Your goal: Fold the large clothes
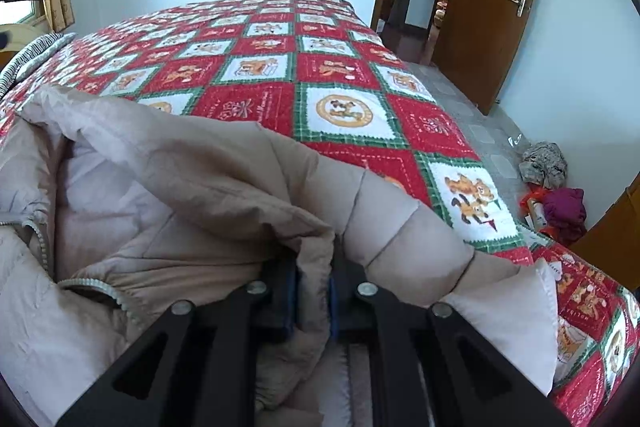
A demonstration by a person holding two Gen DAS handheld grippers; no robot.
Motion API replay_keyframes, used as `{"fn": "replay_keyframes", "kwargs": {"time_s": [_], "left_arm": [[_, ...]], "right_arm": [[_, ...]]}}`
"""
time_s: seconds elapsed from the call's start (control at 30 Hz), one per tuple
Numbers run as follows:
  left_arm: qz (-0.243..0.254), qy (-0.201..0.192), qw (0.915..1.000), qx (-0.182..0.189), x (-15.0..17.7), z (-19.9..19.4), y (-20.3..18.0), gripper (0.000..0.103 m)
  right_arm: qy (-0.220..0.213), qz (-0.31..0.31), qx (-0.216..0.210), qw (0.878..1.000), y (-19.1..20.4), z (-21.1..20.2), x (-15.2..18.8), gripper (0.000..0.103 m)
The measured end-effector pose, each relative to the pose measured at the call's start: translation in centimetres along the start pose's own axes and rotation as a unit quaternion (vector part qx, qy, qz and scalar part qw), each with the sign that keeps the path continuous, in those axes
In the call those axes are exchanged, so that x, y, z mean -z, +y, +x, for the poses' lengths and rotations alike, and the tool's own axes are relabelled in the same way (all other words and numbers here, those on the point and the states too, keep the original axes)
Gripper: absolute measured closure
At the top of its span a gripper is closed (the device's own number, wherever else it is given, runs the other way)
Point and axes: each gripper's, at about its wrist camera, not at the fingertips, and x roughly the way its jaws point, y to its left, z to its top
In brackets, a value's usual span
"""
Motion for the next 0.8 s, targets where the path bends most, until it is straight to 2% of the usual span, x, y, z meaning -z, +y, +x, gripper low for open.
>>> {"fn": "replay_keyframes", "kwargs": {"time_s": [0.07, 0.1, 0.13, 0.2, 0.23, 0.27, 0.3, 0.4, 0.47, 0.53, 0.6, 0.63, 0.67, 0.7, 0.77, 0.8], "left_arm": [[0.010, 0.042, 0.9988, -0.025, 1.8, 2.3, 0.0, 0.006], [0.007, 0.073, 0.9970, -0.025, 3.3, 3.6, 0.5, 0.008], [0.000, 0.106, 0.9941, -0.023, 5.5, 4.6, 1.0, 0.019], [-0.022, 0.134, 0.9908, -0.003, 8.9, 5.0, 1.3, 0.021], [-0.029, 0.127, 0.9914, 0.008, 10.2, 4.6, 1.1, 0.021], [-0.025, 0.102, 0.9944, 0.009, 11.2, 3.9, 1.0, 0.021], [-0.025, 0.094, 0.9952, 0.008, 11.4, 3.8, 0.9, 0.020], [-0.035, 0.099, 0.9944, -0.004, 11.3, 4.7, 0.7, 0.018], [-0.014, 0.093, 0.9952, -0.024, 11.5, 4.5, -0.2, 0.018], [-0.008, 0.091, 0.9953, -0.031, 11.6, 4.5, -0.4, 0.018], [-0.011, 0.091, 0.9953, -0.030, 11.5, 4.7, -0.1, 0.018], [-0.012, 0.091, 0.9953, -0.030, 11.4, 4.8, 0.1, 0.018], [-0.012, 0.091, 0.9953, -0.030, 11.3, 4.9, 0.1, 0.018], [-0.013, 0.090, 0.9954, -0.030, 11.3, 4.9, 0.1, 0.018], [-0.013, 0.089, 0.9954, -0.032, 11.4, 4.8, 0.1, 0.018], [-0.012, 0.089, 0.9954, -0.033, 11.4, 4.9, 0.1, 0.018]], "right_arm": [[-0.001, 0.007, -0.008, 1.000, -0.3, 0.0, 0.1, 0.090], [0.000, 0.009, -0.011, 1.000, -0.4, 0.1, 0.0, 0.090], [0.000, 0.011, -0.013, 1.000, -0.5, 0.1, 0.0, 0.090], [0.000, 0.013, -0.017, 1.000, -0.5, 0.2, 0.0, 0.089], [0.000, 0.013, -0.019, 1.000, -0.6, 0.3, 0.0, 0.088], [0.000, 0.013, -0.019, 1.000, -0.5, 0.3, 0.0, 0.088], [-0.001, 0.012, -0.018, 1.000, -0.5, 0.3, 0.0, 0.087], [-0.001, 0.001, -0.009, 1.000, -0.1, 0.1, 0.0, 0.084], [0.006, -0.001, -0.004, 1.000, -0.1, -0.9, -0.2, 0.081], [-0.019, 0.011, 0.015, 1.000, -0.2, -3.4, -0.4, 0.075], [-0.073, 0.040, 0.012, 0.996, -0.2, -6.7, -1.6, 0.061], [-0.082, 0.051, 0.010, 0.995, 0.1, -7.4, -2.3, 0.055], [-0.077, 0.060, 0.008, 0.995, 0.7, -7.6, -3.5, 0.046], [-0.057, 0.061, 0.003, 0.997, 1.7, -7.1, -4.9, 0.044], [-0.026, 0.075, -0.019, 0.997, 2.9, -5.6, -7.1, 0.044], [-0.023, 0.100, -0.023, 0.994, 3.0, -5.2, -8.1, 0.049]]}}
